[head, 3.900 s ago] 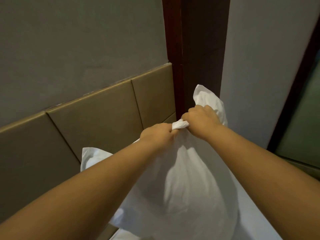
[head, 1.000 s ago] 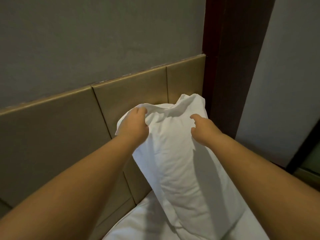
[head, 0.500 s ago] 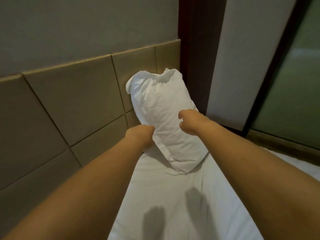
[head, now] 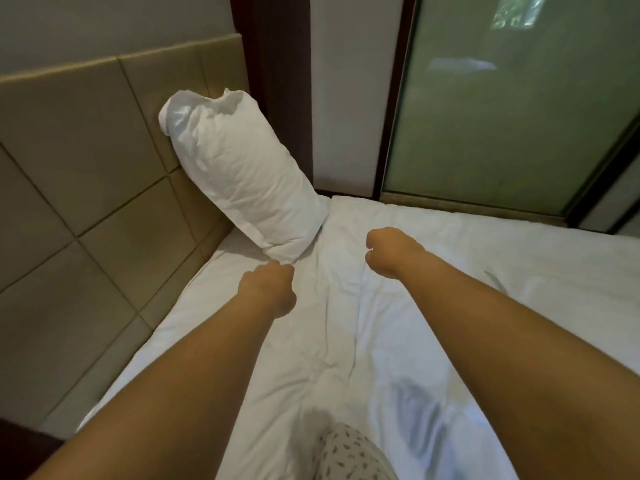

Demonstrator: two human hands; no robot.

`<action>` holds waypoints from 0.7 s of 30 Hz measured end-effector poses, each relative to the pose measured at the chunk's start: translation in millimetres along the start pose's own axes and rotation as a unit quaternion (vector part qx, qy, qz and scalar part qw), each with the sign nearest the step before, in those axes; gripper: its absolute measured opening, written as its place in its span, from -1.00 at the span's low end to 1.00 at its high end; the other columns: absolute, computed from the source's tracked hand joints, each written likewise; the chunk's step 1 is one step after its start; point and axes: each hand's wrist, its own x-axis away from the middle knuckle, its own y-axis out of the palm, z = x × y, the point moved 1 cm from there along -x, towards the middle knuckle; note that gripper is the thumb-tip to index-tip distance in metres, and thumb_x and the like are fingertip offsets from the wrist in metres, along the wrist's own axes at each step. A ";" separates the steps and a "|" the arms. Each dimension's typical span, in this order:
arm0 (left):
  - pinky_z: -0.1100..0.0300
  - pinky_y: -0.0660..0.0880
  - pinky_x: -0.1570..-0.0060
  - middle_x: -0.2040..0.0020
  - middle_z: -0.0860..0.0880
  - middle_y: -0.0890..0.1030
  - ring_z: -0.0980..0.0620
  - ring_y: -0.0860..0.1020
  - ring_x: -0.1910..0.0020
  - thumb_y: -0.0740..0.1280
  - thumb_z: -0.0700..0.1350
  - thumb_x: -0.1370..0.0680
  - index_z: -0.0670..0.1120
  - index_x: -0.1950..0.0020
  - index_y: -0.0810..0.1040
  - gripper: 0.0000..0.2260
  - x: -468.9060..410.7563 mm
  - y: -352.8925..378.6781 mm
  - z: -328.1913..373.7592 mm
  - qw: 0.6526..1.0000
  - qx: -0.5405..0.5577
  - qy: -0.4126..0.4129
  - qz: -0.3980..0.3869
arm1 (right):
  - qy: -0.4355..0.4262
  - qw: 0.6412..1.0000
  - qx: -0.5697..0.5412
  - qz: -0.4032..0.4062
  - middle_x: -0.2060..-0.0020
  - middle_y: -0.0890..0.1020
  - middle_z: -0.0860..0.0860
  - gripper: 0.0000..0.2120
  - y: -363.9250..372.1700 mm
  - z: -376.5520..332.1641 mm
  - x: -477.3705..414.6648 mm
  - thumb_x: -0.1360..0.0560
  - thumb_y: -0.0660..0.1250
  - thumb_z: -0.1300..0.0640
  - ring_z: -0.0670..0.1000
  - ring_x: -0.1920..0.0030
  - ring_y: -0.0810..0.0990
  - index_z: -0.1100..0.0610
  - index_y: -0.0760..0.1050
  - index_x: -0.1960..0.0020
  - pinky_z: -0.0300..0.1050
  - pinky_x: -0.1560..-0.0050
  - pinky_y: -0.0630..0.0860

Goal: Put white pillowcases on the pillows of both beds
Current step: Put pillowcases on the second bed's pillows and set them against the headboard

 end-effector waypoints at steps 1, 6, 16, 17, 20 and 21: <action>0.05 0.38 -0.14 -0.26 -0.09 0.43 -0.12 0.44 -0.22 0.17 -0.12 -0.56 -0.05 -0.29 0.40 -0.70 6.3 5.5 12.1 1.000 -0.001 0.011 -0.010 | 0.011 1.000 -0.004 -0.001 -0.26 0.48 0.13 -0.66 4.3 9.4 12.1 -0.57 0.13 0.20 0.15 -0.20 0.49 0.16 0.39 -0.33 -0.04 -0.13 0.45; 0.06 0.41 -0.15 -0.23 -0.07 0.42 -0.10 0.45 -0.20 0.17 -0.13 -0.56 -0.05 -0.30 0.40 -0.70 31.0 36.5 74.1 0.997 -0.003 0.057 -0.049 | 0.056 0.998 0.001 -0.004 -0.19 0.50 0.12 -0.69 31.1 69.1 74.4 -0.56 0.10 0.21 0.16 -0.13 0.52 0.17 0.44 -0.26 -0.04 -0.07 0.45; 0.06 0.46 -0.14 -0.21 -0.05 0.42 -0.08 0.47 -0.18 0.17 -0.18 -0.54 -0.06 -0.29 0.41 -0.68 57.0 79.0 226.0 0.981 -0.025 0.159 -0.104 | 0.194 0.980 0.021 -0.043 -0.21 0.45 0.14 -0.71 58.3 232.3 179.8 -0.58 0.08 0.17 0.18 -0.19 0.45 0.17 0.40 -0.26 -0.01 -0.15 0.39; 0.07 0.46 -0.14 -0.21 -0.05 0.42 -0.08 0.47 -0.18 0.17 -0.18 -0.54 -0.05 -0.29 0.41 -0.68 58.9 82.0 246.4 0.979 -0.033 0.169 -0.106 | 0.206 0.977 0.021 -0.044 -0.21 0.44 0.14 -0.71 58.6 251.4 189.0 -0.58 0.07 0.17 0.18 -0.19 0.45 0.17 0.39 -0.26 -0.01 -0.16 0.39; 0.08 0.45 -0.13 -0.23 -0.05 0.41 -0.08 0.47 -0.19 0.17 -0.18 -0.54 -0.05 -0.31 0.40 -0.67 62.5 92.2 310.0 0.973 -0.053 0.196 -0.113 | 0.235 0.970 0.024 -0.054 -0.22 0.44 0.14 -0.70 61.8 314.9 211.5 -0.58 0.07 0.16 0.17 -0.20 0.45 0.17 0.38 -0.28 -0.01 -0.17 0.40; 0.07 0.44 -0.14 -0.23 -0.05 0.41 -0.08 0.46 -0.20 0.17 -0.18 -0.54 -0.04 -0.31 0.39 -0.67 62.8 96.0 331.6 0.971 -0.059 0.203 -0.112 | 0.244 0.968 0.024 -0.059 -0.22 0.43 0.13 -0.69 64.2 338.3 217.4 -0.58 0.07 0.16 0.16 -0.21 0.45 0.16 0.37 -0.29 -0.02 -0.18 0.40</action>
